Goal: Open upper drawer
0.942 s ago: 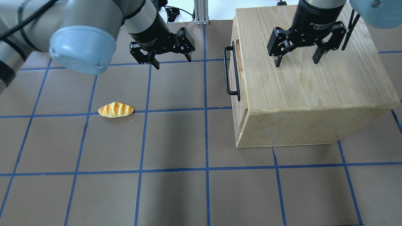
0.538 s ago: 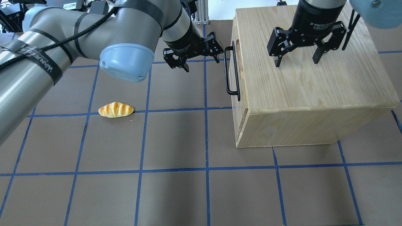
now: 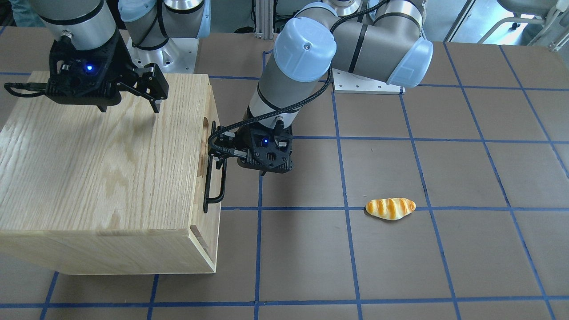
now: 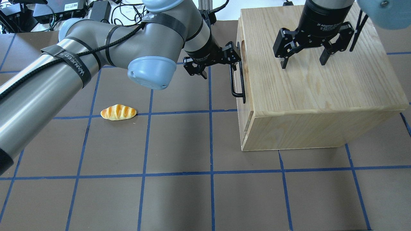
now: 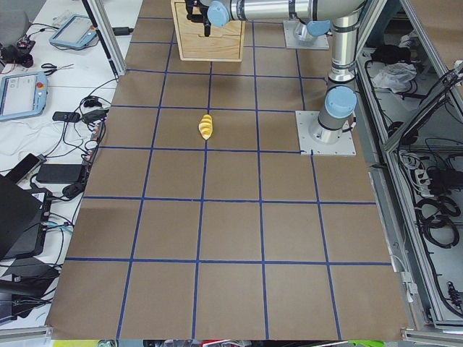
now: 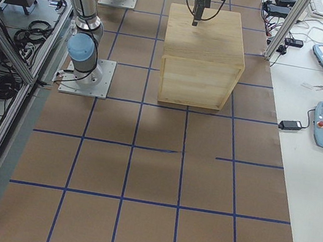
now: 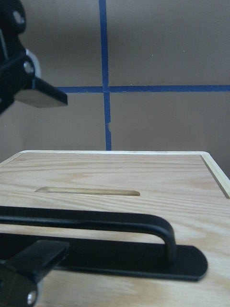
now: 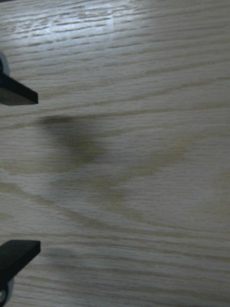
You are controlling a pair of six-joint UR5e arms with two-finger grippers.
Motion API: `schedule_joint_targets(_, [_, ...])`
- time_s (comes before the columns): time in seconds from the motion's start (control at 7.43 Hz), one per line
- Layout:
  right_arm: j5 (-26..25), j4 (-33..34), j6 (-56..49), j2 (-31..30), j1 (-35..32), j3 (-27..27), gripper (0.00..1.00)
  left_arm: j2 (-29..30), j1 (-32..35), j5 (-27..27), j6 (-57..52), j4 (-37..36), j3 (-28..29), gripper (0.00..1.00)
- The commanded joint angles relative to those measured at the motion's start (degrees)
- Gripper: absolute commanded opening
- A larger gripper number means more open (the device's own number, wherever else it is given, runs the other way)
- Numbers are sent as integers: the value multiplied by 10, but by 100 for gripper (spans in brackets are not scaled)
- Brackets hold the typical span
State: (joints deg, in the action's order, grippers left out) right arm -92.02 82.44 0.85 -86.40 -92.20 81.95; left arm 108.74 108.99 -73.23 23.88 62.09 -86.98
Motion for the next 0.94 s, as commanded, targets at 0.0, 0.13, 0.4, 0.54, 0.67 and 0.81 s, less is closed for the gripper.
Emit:
schedule_joint_targets(0.0, [0,0,0,0,0,0,100,7,1,8,-2,-1,-1,100])
schedule_joint_targets(0.13, [0,0,-1,0,0,1,100,0,3,3,2,10,-5,100])
schedule_joint_targets(0.4, [0,0,0,0,0,0,100,-4,-4,0,-4,0,-36,100])
schedule_joint_targets(0.54, [0,0,0,0,0,0,100,-11,-8,-1,-9,1,-41,100])
schedule_joint_targets(0.67, [0,0,0,0,0,1,100,-18,-19,0,-10,6,-41,100])
schedule_joint_targets(0.81, [0,0,0,0,0,0,100,-23,-39,2,-15,11,-42,100])
